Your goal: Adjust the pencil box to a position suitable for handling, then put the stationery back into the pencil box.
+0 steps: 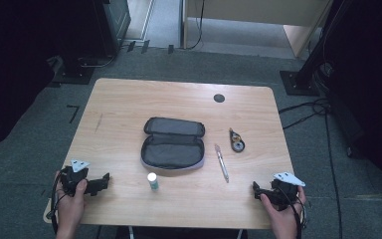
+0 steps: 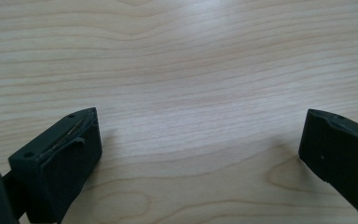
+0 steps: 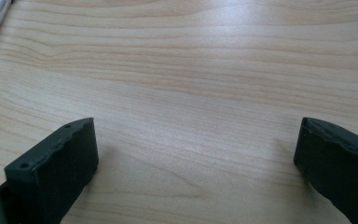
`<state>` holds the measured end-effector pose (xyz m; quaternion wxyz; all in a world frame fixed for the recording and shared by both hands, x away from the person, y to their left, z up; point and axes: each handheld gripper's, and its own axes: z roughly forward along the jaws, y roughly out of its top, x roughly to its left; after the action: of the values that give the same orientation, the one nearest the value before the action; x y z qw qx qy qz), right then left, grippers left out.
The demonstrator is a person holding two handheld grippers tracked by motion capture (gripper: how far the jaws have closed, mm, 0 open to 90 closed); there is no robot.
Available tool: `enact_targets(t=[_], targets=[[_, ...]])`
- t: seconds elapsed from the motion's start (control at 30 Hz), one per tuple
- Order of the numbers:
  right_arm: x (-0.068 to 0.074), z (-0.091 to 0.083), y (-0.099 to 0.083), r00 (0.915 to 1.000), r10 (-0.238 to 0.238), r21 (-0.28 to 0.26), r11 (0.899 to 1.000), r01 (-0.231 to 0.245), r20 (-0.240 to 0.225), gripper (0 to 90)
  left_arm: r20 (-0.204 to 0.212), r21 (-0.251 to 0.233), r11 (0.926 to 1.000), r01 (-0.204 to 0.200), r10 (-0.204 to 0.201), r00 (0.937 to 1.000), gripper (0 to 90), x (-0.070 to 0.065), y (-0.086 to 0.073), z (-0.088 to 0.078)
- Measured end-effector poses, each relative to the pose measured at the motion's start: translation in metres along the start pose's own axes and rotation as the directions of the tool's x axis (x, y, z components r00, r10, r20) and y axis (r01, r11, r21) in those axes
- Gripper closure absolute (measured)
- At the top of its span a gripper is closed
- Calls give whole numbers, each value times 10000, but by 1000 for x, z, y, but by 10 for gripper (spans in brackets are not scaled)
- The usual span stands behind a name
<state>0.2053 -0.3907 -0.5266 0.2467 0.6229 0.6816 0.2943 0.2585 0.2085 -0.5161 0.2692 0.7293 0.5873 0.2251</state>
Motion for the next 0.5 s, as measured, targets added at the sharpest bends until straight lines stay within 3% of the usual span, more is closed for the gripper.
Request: enact_targets(t=[0.2, 0.23, 0.5], targets=[[2, -6, -1, 10000, 59, -344, 9994, -62, -62, 122, 107, -276, 9996, -109, 112, 9999, 0, 1, -2, 1], [5, -8, 2, 9997, 8, -432, 9991, -20, -262, 132, 90, -344, 9994, -90, 94, 9999, 0, 0, -3, 2], [21, -11, 20, 9989, -380, -876, 9955, 353, -290, 134, 214, -356, 9991, -226, 233, 9995, 0, 1, -3, 1]])
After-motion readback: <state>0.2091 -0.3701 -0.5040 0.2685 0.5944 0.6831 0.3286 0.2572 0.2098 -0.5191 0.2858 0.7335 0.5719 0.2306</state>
